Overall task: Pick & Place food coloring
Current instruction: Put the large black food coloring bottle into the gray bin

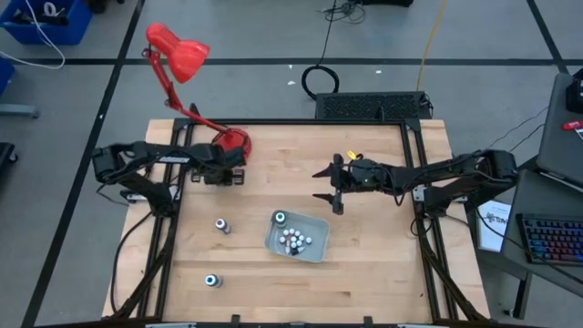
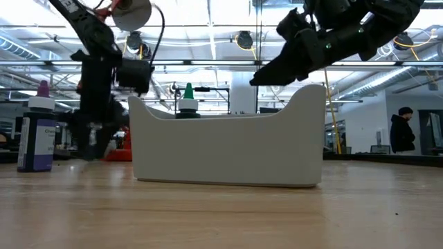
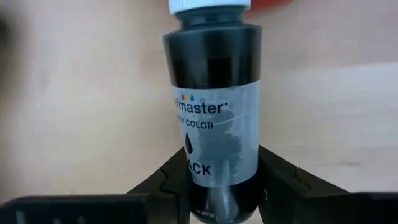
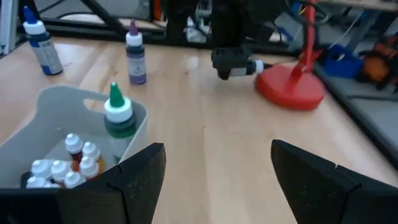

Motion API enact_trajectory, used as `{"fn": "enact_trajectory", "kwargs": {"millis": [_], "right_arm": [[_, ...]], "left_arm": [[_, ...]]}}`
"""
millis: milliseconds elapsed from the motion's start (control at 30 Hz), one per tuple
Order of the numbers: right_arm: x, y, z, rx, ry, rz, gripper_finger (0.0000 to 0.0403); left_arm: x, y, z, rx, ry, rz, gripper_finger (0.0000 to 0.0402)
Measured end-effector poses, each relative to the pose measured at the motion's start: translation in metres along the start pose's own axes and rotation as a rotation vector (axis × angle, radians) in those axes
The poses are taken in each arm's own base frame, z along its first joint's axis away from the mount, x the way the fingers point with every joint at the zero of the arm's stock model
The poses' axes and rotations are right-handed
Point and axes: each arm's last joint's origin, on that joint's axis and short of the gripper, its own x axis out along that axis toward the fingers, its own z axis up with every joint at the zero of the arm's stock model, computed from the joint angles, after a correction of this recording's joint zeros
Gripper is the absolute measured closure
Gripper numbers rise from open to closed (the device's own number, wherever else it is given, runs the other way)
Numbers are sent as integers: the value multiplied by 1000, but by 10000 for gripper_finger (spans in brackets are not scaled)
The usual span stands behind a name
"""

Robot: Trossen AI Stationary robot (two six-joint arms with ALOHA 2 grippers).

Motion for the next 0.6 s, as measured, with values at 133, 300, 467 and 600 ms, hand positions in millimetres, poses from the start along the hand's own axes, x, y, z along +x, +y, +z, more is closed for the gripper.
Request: {"fn": "enact_trajectory", "kwargs": {"millis": [133, 300, 467, 600], "right_arm": [[-11, -1, 12, -38, -64, -12, 126], [-29, -2, 23, -34, -88, -10, 126], [-40, 0, 27, -22, -87, 46, 126], [-43, 5, 29, -14, -103, 88, 126]], "left_arm": [[-28, -12, -2, 148, -135, -73, 270], [-59, -24, -13, 322, -248, -159, 270], [-72, -45, -40, 673, -359, -240, 270], [-80, -71, -69, 1022, -553, -357, 270]]}}
